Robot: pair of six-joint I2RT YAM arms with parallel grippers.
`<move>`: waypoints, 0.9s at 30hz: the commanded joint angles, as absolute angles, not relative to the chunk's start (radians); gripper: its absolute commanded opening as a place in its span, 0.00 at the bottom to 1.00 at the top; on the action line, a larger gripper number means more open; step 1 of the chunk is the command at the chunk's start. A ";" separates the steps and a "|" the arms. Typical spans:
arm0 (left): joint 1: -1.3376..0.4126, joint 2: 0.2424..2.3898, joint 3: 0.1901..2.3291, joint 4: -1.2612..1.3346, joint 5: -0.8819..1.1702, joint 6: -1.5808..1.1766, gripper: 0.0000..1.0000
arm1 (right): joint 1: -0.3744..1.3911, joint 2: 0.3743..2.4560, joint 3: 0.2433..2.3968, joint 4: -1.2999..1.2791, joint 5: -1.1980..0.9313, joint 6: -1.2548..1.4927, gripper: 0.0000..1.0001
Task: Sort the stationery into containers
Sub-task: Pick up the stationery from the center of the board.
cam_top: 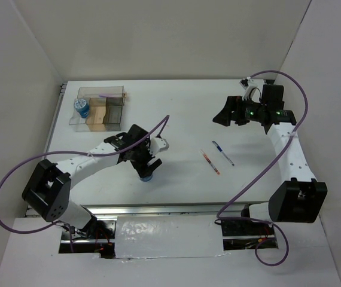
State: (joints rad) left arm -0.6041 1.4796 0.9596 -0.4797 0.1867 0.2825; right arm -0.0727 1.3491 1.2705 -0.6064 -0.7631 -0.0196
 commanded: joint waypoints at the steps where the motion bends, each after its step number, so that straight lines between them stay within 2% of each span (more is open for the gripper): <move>1: -0.606 1.454 0.973 -0.494 0.156 0.281 0.94 | -0.080 1.356 1.272 -0.578 -0.788 -0.015 1.00; 7: -0.606 1.425 0.963 -0.511 0.158 0.279 0.92 | -0.078 1.361 1.266 -0.572 -0.792 -0.012 1.00; 16: -0.594 1.442 0.985 -0.566 0.195 0.290 0.62 | -0.080 1.362 1.258 -0.569 -0.785 -0.012 1.00; 23: -0.540 1.411 1.002 -0.578 0.204 0.295 0.50 | -0.081 1.362 1.252 -0.569 -0.788 -0.015 1.00; 27: -0.404 1.382 1.078 -0.630 0.244 0.288 0.42 | -0.077 1.365 1.249 -0.571 -0.790 -0.017 1.00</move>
State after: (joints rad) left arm -0.4854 1.4445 0.9878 -0.5976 0.2062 0.2874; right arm -0.0727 1.3640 1.2503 -0.6018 -0.7750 -0.0162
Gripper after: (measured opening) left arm 0.759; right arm 0.998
